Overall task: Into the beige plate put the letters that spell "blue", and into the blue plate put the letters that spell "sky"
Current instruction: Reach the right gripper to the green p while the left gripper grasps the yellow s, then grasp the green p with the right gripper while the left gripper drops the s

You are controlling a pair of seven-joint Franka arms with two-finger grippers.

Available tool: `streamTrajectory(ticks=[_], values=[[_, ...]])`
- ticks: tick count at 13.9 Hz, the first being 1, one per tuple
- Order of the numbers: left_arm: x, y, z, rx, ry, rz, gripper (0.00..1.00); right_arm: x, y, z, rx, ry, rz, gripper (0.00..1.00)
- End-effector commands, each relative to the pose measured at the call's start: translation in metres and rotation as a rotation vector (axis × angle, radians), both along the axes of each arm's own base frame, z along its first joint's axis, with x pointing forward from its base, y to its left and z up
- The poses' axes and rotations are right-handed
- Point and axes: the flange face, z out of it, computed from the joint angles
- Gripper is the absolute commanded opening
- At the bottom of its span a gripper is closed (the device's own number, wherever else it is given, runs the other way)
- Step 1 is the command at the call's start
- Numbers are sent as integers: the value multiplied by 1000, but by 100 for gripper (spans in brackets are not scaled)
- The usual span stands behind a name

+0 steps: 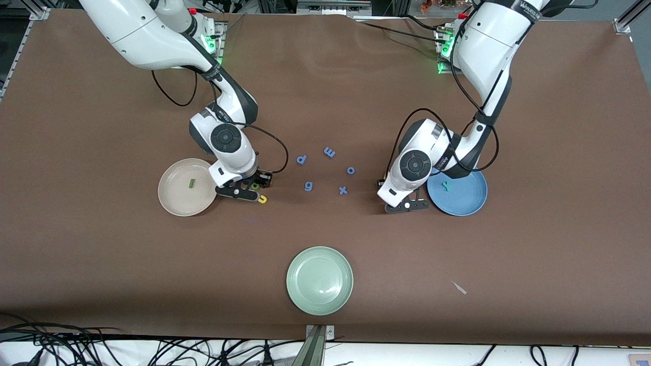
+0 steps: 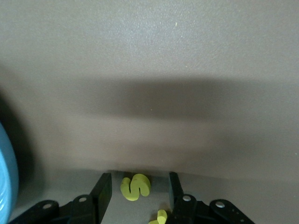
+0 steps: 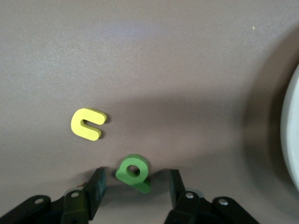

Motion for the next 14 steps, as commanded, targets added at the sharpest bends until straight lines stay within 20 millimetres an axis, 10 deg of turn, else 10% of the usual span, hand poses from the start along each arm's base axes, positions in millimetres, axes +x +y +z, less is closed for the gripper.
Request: streamTrajectory(ticks=[1,6,9,14], values=[[-2,7,0,3,-6,3,47,-4,-2,-6,-4,-7,26,57],[0,7,5,2,-9,-7,10,-4,-2,-6,-2,-11,30,24],[8,8,26,-4,-31,-27,5,3,-13,2,-15,-21,79,17],[30,86,68,-5,54,-173,6,31,-84,49,-118,61,235,17]])
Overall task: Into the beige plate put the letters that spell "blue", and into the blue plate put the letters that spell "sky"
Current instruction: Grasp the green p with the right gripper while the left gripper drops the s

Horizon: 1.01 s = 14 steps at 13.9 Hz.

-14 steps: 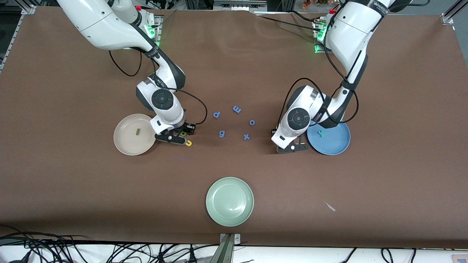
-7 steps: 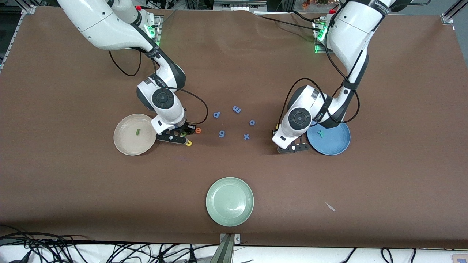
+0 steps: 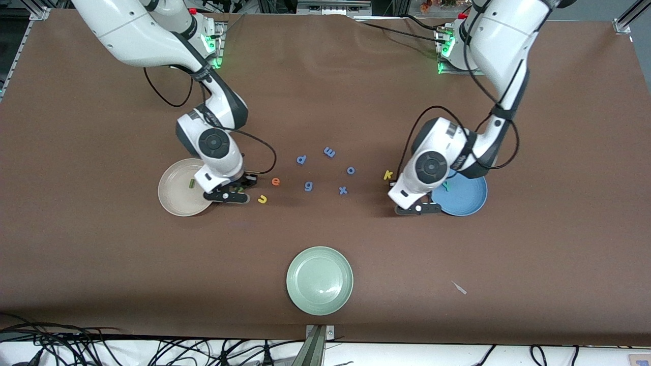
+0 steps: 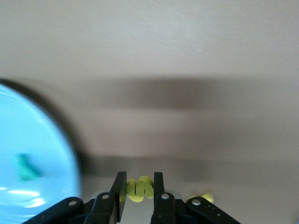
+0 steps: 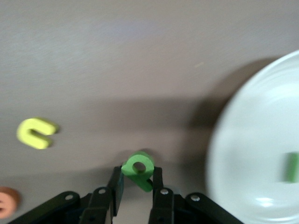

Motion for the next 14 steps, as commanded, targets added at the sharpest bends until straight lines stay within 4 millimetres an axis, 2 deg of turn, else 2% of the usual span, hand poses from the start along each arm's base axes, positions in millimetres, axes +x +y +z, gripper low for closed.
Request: streamTrajectory(ticks=[1,4,5,6,7,8,9,10,11,13,14], values=[[6,46,16,3,50,-84,6,14,-51,26,-25,36,113,17],[9,73,7,-5,77,-98,9,24,-93,36,-28,87,220,17],[12,86,3,-14,87,-112,16,25,-103,33,-31,95,230,22],[13,91,2,-21,89,-121,38,25,-105,33,-31,94,219,35],[14,86,5,-24,84,-123,73,24,-103,31,-30,98,201,47],[14,81,6,-26,83,-131,100,23,-100,30,-17,97,157,49],[14,79,8,-27,78,-132,100,22,-98,28,-6,99,110,53],[15,78,12,-32,74,-130,100,19,-86,28,1,97,93,57],[12,68,19,-40,75,-138,100,16,-73,29,7,92,63,59],[-2,34,30,-61,91,-185,100,3,-28,30,29,69,-73,60],[-6,24,31,-76,92,-217,100,-3,-9,30,41,54,-159,62]])
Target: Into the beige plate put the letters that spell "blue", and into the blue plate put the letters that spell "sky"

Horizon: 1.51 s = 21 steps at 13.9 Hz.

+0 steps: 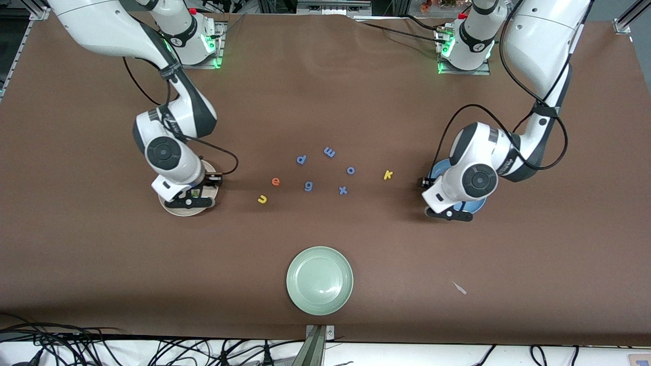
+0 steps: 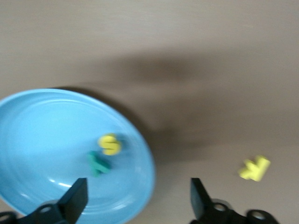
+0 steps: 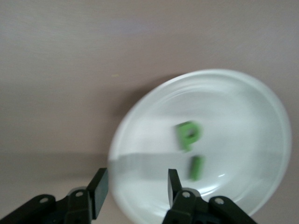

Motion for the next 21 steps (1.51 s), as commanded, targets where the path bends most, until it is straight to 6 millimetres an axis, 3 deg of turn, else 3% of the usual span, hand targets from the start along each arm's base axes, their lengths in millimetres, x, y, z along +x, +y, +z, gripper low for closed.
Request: streamTrajectory(ticks=[1,4,7,11,14,17,19,21], values=[[-17,-34,13,-27,10,-80,100,-19,55,-6,38,-16,-182,63],[-36,-76,-1,-78,-10,-154,100,-6,87,-21,111,-75,-242,63],[-50,-93,-33,-94,-62,-215,97,4,107,-27,131,-89,-252,63],[-57,-106,-57,-105,-65,-243,77,22,129,-27,137,-155,-252,67],[-58,-105,-61,-84,-73,-276,64,20,128,-39,112,-183,-218,67],[-60,-106,-65,-83,-65,-277,39,21,123,-50,126,-194,-222,67],[-64,-112,-71,-83,-57,-288,37,18,121,-55,116,-194,-212,65],[-64,-113,-72,-85,-59,-290,35,14,116,-65,115,-186,-214,56]])
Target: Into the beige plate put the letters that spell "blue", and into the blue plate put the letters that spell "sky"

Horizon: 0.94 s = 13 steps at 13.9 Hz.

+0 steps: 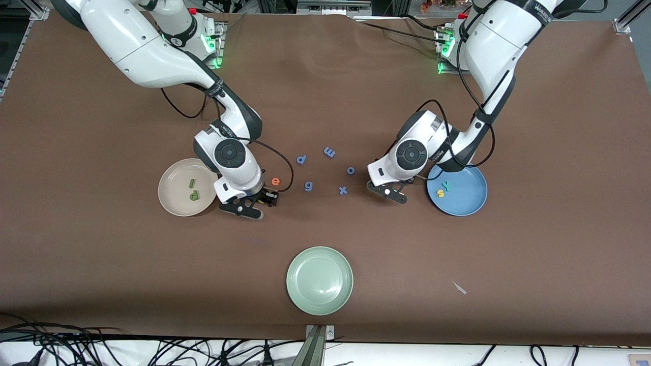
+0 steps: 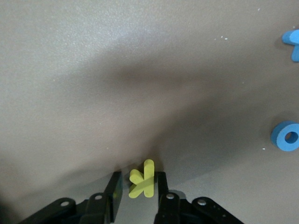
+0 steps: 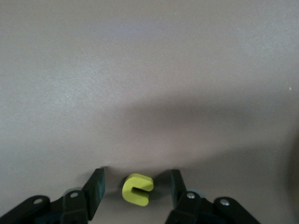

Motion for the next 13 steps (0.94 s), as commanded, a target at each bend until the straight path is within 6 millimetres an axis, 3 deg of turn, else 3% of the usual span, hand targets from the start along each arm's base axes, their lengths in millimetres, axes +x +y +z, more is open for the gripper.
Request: streamTrajectory(ticks=[1,3,5,8,11,13], values=[[-2,-3,-5,4,-12,-34,27,-4,-1,-10,-3,-6,-1,48],[2,-2,4,8,-17,-28,0,-4,-2,-10,-6,-4,-1,25],[9,8,27,39,-12,-18,0,-1,-4,0,-12,-8,4,5],[29,37,65,181,-19,-63,0,0,-20,37,-130,50,23,2],[48,93,71,233,-3,-97,0,11,-52,70,-151,99,138,3],[66,152,68,208,36,-150,3,14,-81,82,-129,134,270,4]])
